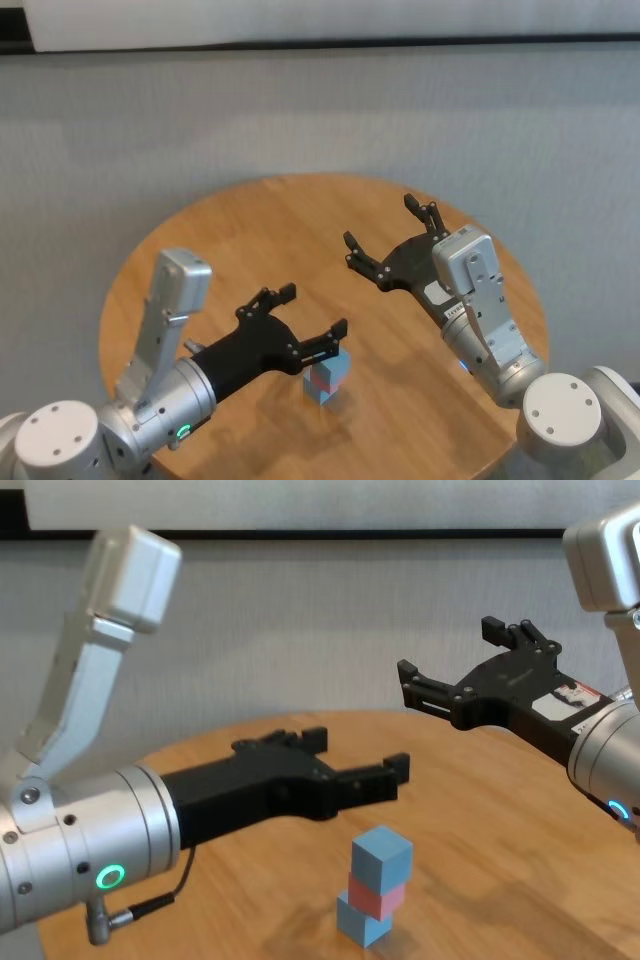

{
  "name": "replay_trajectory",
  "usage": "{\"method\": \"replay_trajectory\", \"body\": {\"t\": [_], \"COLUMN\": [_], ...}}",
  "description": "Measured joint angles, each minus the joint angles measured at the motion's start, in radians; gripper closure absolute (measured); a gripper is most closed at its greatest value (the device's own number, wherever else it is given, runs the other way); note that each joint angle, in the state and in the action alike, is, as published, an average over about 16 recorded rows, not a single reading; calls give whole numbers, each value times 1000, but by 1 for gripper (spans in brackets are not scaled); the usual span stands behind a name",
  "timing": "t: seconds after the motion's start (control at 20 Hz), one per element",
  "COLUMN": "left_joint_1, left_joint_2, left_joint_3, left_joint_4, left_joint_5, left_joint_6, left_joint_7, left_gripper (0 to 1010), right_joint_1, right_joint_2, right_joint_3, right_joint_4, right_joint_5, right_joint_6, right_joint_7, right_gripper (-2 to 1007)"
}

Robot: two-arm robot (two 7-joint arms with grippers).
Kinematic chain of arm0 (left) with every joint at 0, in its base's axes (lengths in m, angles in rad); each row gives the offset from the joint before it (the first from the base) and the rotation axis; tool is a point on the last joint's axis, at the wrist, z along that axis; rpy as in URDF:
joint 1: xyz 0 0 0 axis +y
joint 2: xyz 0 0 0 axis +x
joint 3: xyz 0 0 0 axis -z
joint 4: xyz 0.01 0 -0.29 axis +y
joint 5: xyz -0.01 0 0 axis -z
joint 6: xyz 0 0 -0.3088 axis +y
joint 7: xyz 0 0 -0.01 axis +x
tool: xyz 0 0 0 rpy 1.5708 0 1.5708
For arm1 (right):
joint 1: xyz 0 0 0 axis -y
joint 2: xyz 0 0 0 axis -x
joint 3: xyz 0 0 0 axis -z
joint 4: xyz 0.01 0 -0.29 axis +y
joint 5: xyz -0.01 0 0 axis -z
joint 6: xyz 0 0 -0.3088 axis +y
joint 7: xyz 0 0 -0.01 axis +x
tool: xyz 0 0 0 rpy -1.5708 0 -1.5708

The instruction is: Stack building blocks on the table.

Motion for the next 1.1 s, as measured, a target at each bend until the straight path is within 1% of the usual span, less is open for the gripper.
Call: {"method": "replay_trajectory", "body": {"t": [0.1, 0.25, 0.4, 0.55, 0.7, 0.8, 1.0, 1.1], "left_joint_1": [11, 28, 41, 50, 54, 54, 46, 41], "left_joint_2": [-8, -26, -45, -66, -89, -103, -124, -133], "left_joint_3": [-18, -47, -72, -93, -107, -113, -114, -111], "left_joint_4": [-2, -4, -1, 3, 11, 17, 31, 37], "left_joint_5": [-6, -6, 13, 44, 80, 106, 167, 200], "left_joint_6": [-36, -94, -141, -177, -202, -213, -218, -216], "left_joint_7": [22, 65, 117, 168, 214, 241, 288, 308], "left_gripper": [9, 9, 9, 9, 9, 9, 9, 9], "right_joint_1": [0, 0, 0, -2, -7, -13, -32, -44], "right_joint_2": [0, 0, 0, -1, -5, -12, -31, -42], "right_joint_3": [0, 0, 1, 4, 11, 18, 36, 46], "right_joint_4": [0, 0, 0, -3, -10, -16, -35, -49], "right_joint_5": [0, 0, 1, 7, 19, 31, 58, 68], "right_joint_6": [0, 0, -1, -2, -6, -12, -22, -20], "right_joint_7": [0, 0, 3, 12, 20, 25, 28, 26], "right_gripper": [4, 4, 4, 5, 4, 4, 4, 4]}}
